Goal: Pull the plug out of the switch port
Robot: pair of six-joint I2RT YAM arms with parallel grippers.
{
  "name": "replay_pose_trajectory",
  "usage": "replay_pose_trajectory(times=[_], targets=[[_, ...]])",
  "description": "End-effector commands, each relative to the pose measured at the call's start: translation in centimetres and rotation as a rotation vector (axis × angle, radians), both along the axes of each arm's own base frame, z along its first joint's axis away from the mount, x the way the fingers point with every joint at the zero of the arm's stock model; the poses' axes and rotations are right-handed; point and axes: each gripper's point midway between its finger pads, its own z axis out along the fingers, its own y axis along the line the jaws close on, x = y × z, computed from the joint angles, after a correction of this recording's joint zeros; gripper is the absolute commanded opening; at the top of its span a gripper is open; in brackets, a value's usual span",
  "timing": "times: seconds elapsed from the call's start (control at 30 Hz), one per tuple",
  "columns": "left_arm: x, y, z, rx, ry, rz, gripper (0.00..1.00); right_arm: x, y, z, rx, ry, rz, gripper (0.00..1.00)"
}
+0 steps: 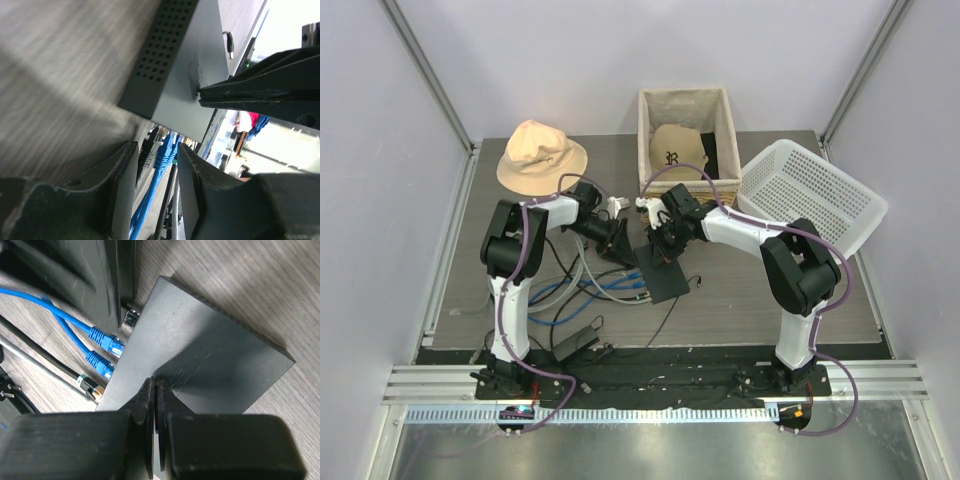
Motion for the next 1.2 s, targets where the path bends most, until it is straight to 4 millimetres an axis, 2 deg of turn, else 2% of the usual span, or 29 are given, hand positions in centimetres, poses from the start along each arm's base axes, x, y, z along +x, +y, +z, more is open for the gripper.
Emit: replay_pose_trajectory(times=[0.0, 0.23, 0.33, 0.53, 0.67, 0.73, 0.87, 0.93, 1.03, 1.17], targets=[[-1.9, 0.1, -2.7, 0.103, -0.049, -0.079, 0.43, 0.6, -0.4, -0.2, -0.008, -0.027, -0.032, 0.04], [-2.9, 0.3, -4.7, 0.174, -0.036, -0.111, 0.35, 0.8, -0.6, -0.2, -0.012, -0.041, -0.044, 0.03], [-3.0, 0.5, -5.3, 0.197, -0.003, -0.112, 0.27, 0.7, -0.8, -0.5, -0.019, -0.041, -0.047, 0.03], [-2.8, 0.6, -5.9, 0.221, 0.0, -0.105, 0.0, 0.7, -1.1, -0.9, -0.033, -0.044, -0.048, 0.03], [-2.7, 0.5, -5.4, 0.205, 0.04, -0.11, 0.0, 0.5, -1.5, -1.4, -0.047, -0.039, -0.047, 0.03], [-1.8, 1.2, -5.5, 0.198, 0.022, -0.119, 0.0, 0.6, -1.8, -1.6, -0.06, -0.045, -0.049, 0.03], [1.1, 1.8, -4.0, 0.178, 0.005, -0.104, 0.0, 0.4, -2.1, -2.1, -0.067, -0.04, -0.052, 0.02], [1.0, 1.7, -3.9, 0.167, 0.016, -0.118, 0.0, 0.4, -2.3, -2.1, -0.068, -0.038, -0.056, 0.02], [-0.1, 1.5, -3.6, 0.143, 0.058, -0.119, 0.0, 0.5, -2.4, -2.2, -0.069, -0.04, -0.06, 0.02], [-2.8, 2.5, -4.5, 0.161, 0.099, -0.134, 0.0, 0.6, -2.6, -2.2, -0.072, -0.048, -0.066, 0.02]])
